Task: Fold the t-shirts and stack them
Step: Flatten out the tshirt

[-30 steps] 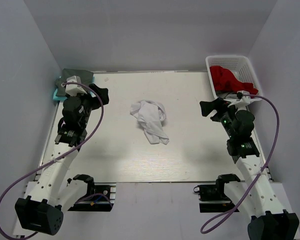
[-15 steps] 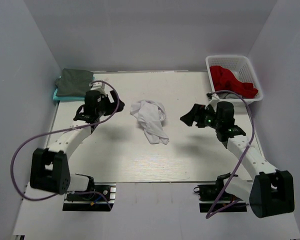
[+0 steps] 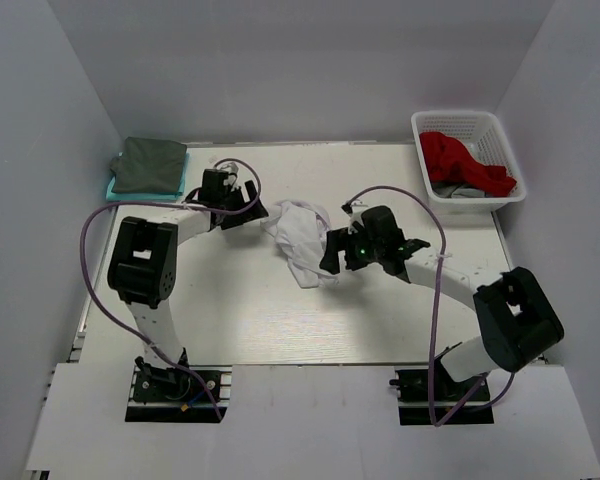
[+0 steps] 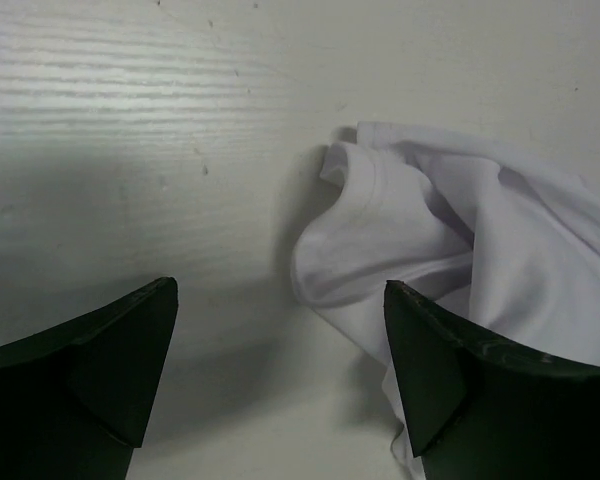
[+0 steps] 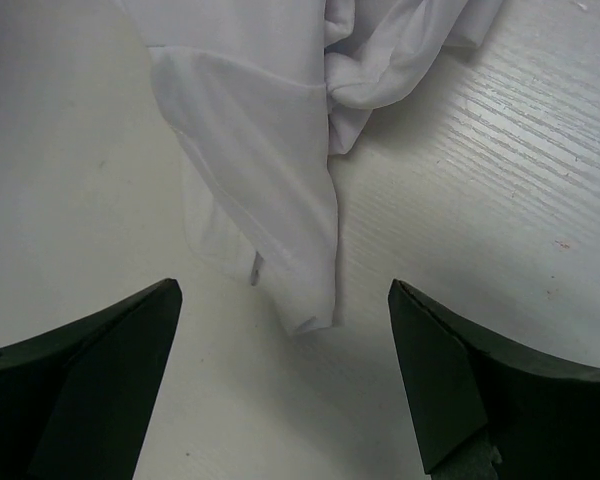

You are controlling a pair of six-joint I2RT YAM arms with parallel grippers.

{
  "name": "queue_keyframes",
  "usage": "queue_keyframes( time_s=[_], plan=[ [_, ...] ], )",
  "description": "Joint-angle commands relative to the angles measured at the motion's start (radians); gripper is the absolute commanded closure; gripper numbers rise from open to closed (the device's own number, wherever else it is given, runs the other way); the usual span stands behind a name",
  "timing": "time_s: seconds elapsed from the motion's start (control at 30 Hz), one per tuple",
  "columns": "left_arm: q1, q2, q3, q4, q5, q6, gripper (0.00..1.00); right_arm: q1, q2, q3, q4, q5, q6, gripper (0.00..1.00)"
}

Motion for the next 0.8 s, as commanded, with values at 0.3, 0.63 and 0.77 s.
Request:
queue_keyframes(
  time_s=[0.3,0.63,0.77],
  plan=[
    [-0.035,0.165,0.142,-0.002,0.142,0.03,0.5,0.131,0.14,0.022,0.095,0.283,-0.09,0.1],
    [-0.046,0.139,0.154,0.009,0.158,0.062,1.0,0.18,0.215,0.057,0.113,0.374,-0.126,0.5],
    [-0.046,0.047,0.119,0.043,0.124,0.063,1.0,0.182,0.217,0.046,0.135,0.369,-0.126,0.66]
  ],
)
